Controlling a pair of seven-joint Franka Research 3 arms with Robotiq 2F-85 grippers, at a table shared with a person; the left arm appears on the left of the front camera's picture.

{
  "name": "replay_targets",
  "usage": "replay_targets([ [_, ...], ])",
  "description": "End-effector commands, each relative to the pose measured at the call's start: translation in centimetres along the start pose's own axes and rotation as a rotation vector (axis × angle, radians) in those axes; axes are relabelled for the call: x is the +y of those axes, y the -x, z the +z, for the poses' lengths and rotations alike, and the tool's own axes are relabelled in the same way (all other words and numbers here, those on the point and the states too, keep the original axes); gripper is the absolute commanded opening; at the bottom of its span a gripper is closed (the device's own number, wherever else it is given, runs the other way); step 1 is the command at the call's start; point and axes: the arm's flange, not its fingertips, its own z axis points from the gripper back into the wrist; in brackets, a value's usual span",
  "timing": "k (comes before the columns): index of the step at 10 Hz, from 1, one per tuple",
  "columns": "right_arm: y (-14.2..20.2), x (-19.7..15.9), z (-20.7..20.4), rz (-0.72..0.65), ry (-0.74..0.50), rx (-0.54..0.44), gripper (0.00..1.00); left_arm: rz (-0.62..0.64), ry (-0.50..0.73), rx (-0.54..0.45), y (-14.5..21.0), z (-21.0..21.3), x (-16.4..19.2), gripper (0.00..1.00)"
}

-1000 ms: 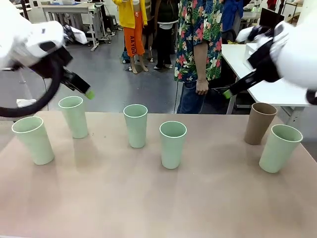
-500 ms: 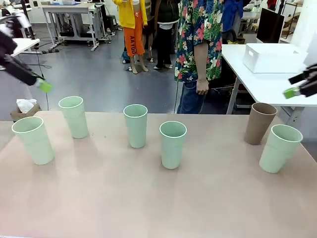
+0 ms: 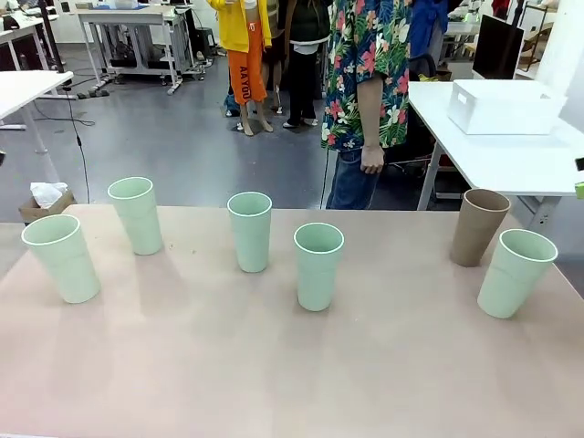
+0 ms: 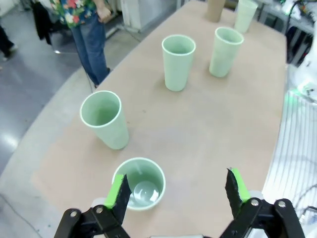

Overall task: Stack the cups and store them in the basket.
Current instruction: Pick up two Reusable plastic cups , one in each hand.

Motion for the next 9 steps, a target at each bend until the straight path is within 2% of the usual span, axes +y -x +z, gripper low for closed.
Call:
replay_targets([
  [1, 1.6, 0.1, 0.3, 0.054, -0.045, -0.061, 1.0, -0.047, 0.017, -0.051, 1.9, 0.8, -0.7, 1.0],
  [6, 2.7, 1.3, 2.0, 0.081, -0.056, -0.14, 1.0, -0.091, -0.007, -0.062, 4.0, 2.3, -1.0, 1.0],
  [9, 3.0, 1.0, 2.3, 0.03, -0.058, -0.153, 1.0, -0.084, -0.014, -0.031, 4.6, 2.6, -0.8, 1.0],
])
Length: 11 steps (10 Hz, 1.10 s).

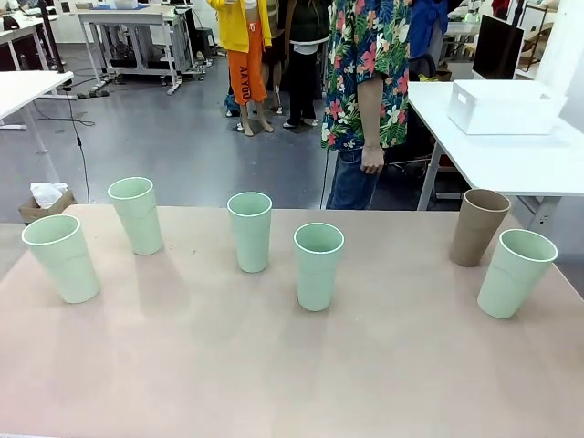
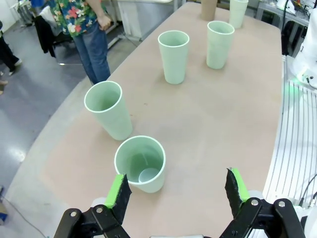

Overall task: Stack the cups and store them in the basket.
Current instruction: Pick up two Reusable plastic cups , one in each hand.

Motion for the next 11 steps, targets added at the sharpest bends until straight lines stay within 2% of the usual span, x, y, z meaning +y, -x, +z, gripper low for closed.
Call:
replay_targets([
  [1, -0.05, -0.46, -0.06, 0.006, -0.005, -0.021, 1.0, -0.012, 0.0, 0.006, 0.17, -0.26, 0.2, 1.0],
  [3, -0.23, -0.3, 0.11, 0.015, 0.024, -0.019, 1.0, -0.035, -0.07, -0.023, 0.12, 0.01, -0.1, 1.0],
  [4, 0.15, -0.07, -0.14, -0.02, -0.002, -0.003, 1.0, 0.002, -0.002, 0.009, 0.23, -0.08, 0.14, 1.0],
  [11, 0.15, -0.07, -0.14, -0.02, -0.002, -0.003, 1.0, 0.002, -0.002, 0.009, 0.23, -0.08, 0.14, 1.0],
])
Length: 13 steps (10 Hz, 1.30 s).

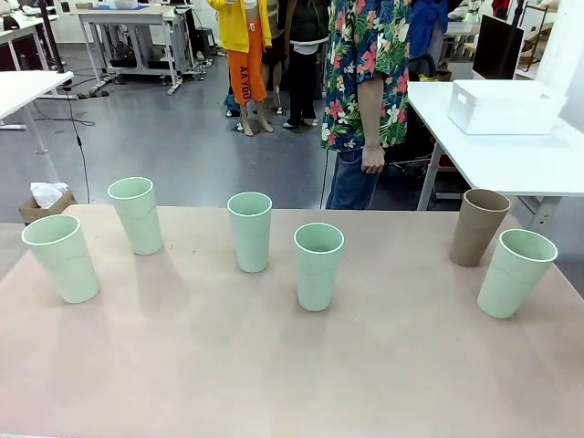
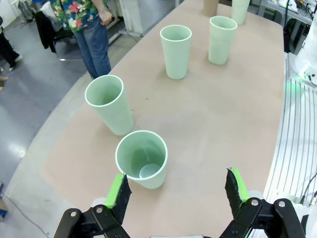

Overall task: Stack the cups and store them in the basket.
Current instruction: Pick up two Reusable plastic cups , one in each hand.

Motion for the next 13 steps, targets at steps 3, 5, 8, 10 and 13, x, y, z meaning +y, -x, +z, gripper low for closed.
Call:
replay_targets([
  [3, -0.22, -0.28, -0.07, 0.018, 0.004, -0.024, 1.0, -0.004, 0.003, -0.008, -0.11, 0.1, -0.1, 1.0],
  [5, -0.22, -0.28, -0.07, 0.018, 0.004, -0.024, 1.0, -0.004, 0.003, -0.008, -0.11, 0.1, -0.1, 1.0],
  [8, -0.22, -0.28, -0.07, 0.018, 0.004, -0.024, 1.0, -0.004, 0.003, -0.008, -0.11, 0.1, -0.1, 1.0],
  [10, -0.22, -0.28, -0.07, 0.018, 0.004, -0.024, 1.0, -0.004, 0.003, -0.008, -0.11, 0.1, -0.1, 1.0],
  [13, -0.22, -0.28, -0.07, 0.018, 0.004, -0.024, 1.0, -0.004, 0.003, -0.008, -0.11, 0.1, -0.1, 1.0],
])
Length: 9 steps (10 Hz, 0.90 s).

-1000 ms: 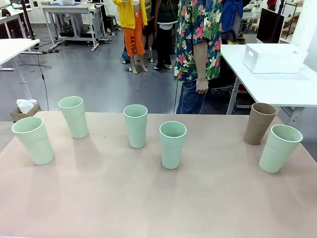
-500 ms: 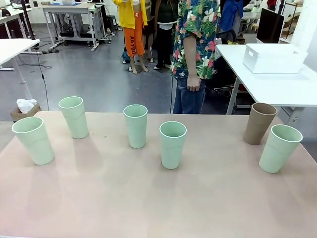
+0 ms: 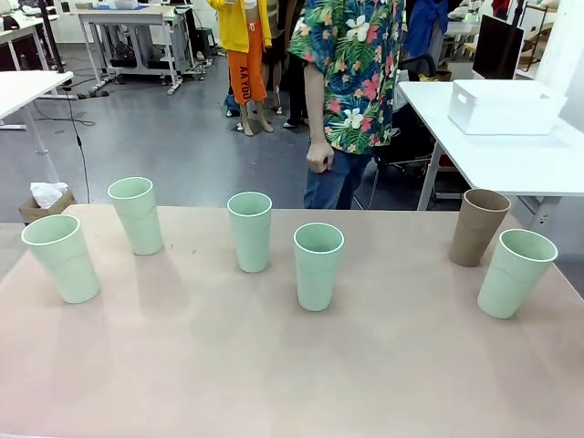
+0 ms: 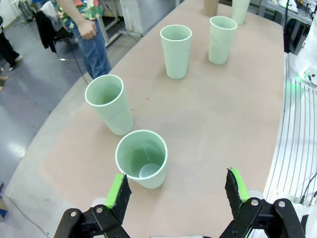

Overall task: Stack the cups and store them in the basket.
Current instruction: Pick up two Reusable plastic cups , one in each hand.

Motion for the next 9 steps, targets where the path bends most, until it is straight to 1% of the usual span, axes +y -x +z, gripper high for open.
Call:
replay_targets([
  [1, -0.22, -0.31, -0.1, 0.018, 0.004, -0.026, 1.0, -0.005, 0.003, -0.008, -0.15, 0.04, -0.08, 1.0],
  [9, -0.22, -0.31, -0.1, 0.018, 0.004, -0.026, 1.0, -0.005, 0.003, -0.008, -0.15, 0.04, -0.08, 1.0],
])
